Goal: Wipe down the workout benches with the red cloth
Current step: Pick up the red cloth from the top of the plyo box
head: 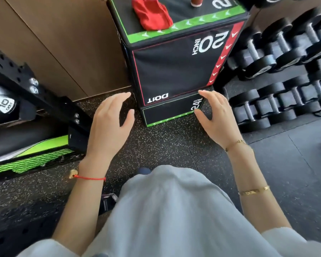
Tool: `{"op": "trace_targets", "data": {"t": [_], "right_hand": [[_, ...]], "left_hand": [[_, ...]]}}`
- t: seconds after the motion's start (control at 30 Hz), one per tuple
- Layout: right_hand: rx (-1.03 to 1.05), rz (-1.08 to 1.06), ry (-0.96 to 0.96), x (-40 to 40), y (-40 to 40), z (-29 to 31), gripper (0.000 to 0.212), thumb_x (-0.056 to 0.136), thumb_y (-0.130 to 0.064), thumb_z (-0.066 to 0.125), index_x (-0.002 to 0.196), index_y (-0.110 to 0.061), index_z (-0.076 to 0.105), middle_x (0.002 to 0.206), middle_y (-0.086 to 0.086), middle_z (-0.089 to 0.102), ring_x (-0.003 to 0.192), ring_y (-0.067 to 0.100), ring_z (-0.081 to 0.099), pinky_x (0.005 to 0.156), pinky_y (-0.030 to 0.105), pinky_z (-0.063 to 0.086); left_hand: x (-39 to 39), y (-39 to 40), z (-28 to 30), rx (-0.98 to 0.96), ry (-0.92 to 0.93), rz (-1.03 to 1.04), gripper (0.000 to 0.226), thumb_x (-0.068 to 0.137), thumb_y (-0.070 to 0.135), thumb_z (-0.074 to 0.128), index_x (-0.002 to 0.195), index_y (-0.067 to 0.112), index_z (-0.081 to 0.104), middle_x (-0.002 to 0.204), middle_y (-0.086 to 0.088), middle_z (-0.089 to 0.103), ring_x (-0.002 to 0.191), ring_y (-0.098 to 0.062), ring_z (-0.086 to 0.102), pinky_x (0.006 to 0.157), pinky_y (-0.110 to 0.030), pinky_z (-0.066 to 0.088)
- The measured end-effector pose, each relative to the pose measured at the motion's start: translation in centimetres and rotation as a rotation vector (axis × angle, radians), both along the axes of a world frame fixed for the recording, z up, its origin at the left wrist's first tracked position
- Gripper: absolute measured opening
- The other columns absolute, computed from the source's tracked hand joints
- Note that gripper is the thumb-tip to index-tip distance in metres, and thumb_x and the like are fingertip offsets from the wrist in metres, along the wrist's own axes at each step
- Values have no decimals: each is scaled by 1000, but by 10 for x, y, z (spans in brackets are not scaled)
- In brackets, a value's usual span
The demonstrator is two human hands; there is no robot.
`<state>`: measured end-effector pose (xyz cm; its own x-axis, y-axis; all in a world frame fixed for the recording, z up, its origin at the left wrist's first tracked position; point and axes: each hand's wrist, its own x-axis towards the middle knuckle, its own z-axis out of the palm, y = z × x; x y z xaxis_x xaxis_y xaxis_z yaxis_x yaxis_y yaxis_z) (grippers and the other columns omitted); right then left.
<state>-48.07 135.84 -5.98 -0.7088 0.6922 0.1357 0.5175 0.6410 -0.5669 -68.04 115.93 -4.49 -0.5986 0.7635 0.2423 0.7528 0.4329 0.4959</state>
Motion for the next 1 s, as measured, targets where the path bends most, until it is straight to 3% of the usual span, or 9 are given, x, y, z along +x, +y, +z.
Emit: {"op": "trace_targets", "data": {"t": [0.4,0.6,0.83,1.0], "right_hand": [[-63,52,-37,-102,111,-17,47,93,-25,58,138,-16,47,138,2,50,139,22,34,115,41,29],[-53,72,-65,-175,171,-20,47,93,-24,59,137,-14,47,138,3,51,137,23,37,115,40,29],[-37,50,-42,-264,238,-21,45,91,-23,59,134,-12,50,132,4,55,131,25,43,111,38,32],[-35,59,-42,-308,270,-29,45,91,-24,59,133,-11,51,129,4,57,125,25,46,108,38,35]], "left_hand": [[-90,100,-14,-60,-33,88,40,98,23,55,137,17,53,138,-1,57,131,-16,48,114,-33,36],[-162,161,-19,-9,-35,104,41,98,23,55,138,20,51,137,2,56,131,-12,47,113,-27,32],[-232,233,-23,-7,-24,58,41,96,20,55,136,14,53,135,-2,58,129,-18,49,114,-31,34],[-263,268,-36,-55,-36,28,41,95,18,54,136,12,52,135,-4,57,129,-21,50,113,-43,37]]}}
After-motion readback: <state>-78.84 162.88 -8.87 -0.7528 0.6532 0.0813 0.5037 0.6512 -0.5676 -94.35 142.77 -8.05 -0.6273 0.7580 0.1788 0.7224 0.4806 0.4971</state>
